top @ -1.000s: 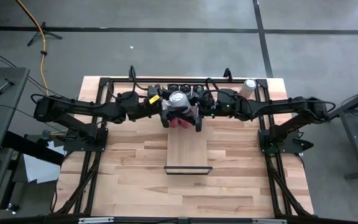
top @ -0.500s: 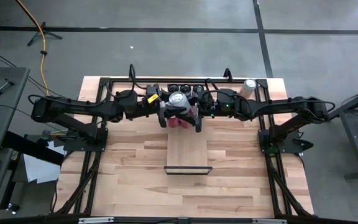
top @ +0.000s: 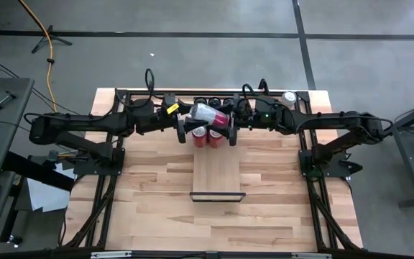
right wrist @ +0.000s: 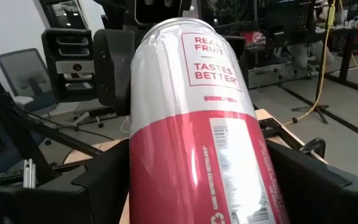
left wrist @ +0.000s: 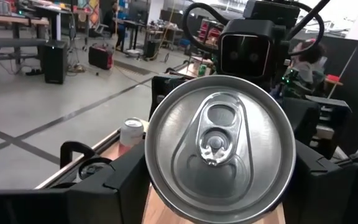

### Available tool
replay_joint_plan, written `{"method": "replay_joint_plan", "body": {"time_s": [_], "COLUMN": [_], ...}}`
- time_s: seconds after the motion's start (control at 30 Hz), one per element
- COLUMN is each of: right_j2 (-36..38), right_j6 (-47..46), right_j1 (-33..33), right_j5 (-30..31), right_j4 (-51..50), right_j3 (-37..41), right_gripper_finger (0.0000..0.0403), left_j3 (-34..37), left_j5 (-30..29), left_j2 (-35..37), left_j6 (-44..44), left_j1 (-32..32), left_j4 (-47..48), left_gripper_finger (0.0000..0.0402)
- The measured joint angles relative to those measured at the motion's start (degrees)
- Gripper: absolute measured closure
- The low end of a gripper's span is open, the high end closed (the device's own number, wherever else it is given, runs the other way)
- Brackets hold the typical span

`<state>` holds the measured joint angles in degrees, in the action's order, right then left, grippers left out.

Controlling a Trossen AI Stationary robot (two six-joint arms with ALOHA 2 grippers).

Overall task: Place canned beverage on shelf
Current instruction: Put the left pink-white soda can on the shelf

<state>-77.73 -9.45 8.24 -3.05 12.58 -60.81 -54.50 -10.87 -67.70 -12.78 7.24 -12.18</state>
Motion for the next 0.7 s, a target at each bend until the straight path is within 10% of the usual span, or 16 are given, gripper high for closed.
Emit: {"method": "replay_joint_plan", "body": {"time_s": [0.7], "right_j2": [-0.3], "right_j6": [2.6], "right_j1": [-0.4], "right_j5": [1.4], "right_j4": [4.0], "right_j3": [0.1], "right_gripper_finger": [0.0086], "left_j3": [0.0], "left_j5": [1.1], "left_j2": [0.2], "left_j6": [1.1], "left_j1": [1.9], "left_j4": [-1.3], "left_gripper_finger": [0.0192]}}
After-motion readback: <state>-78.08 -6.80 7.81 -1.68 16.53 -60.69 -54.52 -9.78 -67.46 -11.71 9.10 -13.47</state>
